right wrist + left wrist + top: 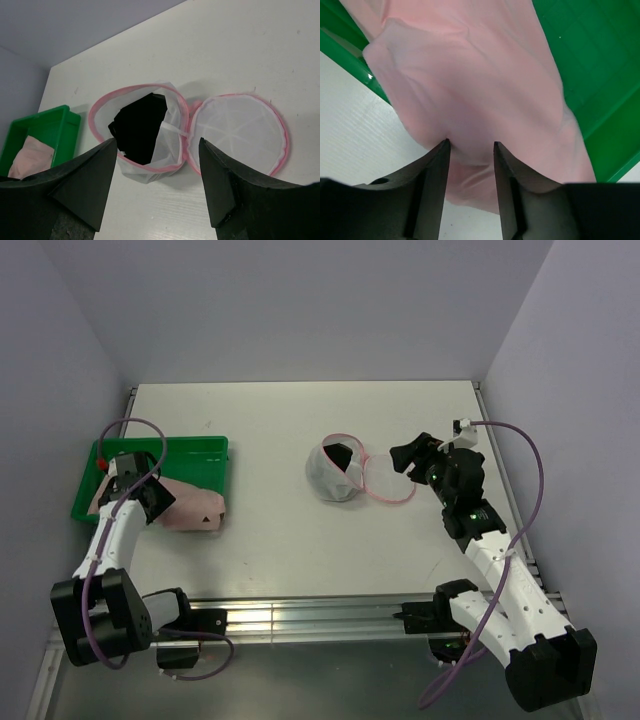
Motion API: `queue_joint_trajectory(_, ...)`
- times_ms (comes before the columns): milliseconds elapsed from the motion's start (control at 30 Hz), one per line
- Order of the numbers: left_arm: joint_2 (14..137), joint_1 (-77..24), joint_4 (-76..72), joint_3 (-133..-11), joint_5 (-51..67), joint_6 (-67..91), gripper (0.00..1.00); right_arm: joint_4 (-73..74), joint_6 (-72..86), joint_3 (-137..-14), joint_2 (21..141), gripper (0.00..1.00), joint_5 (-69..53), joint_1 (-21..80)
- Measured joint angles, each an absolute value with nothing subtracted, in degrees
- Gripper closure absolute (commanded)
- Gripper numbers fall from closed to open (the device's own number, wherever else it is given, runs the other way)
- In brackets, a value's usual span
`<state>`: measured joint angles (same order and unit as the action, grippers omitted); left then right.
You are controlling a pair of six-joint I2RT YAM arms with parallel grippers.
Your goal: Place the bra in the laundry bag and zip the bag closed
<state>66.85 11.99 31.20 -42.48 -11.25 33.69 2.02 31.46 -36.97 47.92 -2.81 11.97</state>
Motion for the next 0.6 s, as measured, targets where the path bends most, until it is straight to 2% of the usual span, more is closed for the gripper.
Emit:
queue_joint_trajectory(133, 69.2, 13.6, 29.8, -43.9, -9.8, 33.1, 0.53, 2.0, 31.3, -37.0, 47.9, 0.27, -2.6, 12.0)
queue_joint_trajectory(200, 70.2, 14.1, 29.4, -44.5, -9.1, 33.0, 0.56, 2.0, 31.1, -37.0, 47.9, 0.27, -2.5, 12.0)
queue_joint_trajectory(300, 71.7, 14.3, 28.9, -45.4, -8.6, 32.1, 0.71, 1.8, 31.0, -37.0, 47.9, 0.27, -2.4, 12.0)
queue_joint_trajectory(400, 73.8, 14.5, 27.8, -46.0, -7.4, 31.4, 0.97, 1.7, 31.0, -37.0, 47.9, 0.27, -2.4, 12.0)
queue_joint_trajectory(433, 74.6, 14.5, 27.7, -46.0, -7.0, 31.1, 1.00, 1.7, 31.0, -37.0, 47.9, 0.27, -2.4, 12.0)
queue_joint_trajectory(600, 75.9, 14.5, 27.3, -46.0, -4.8, 30.7, 1.00, 1.7, 31.0, -37.0, 47.8, 0.27, -2.6, 12.0)
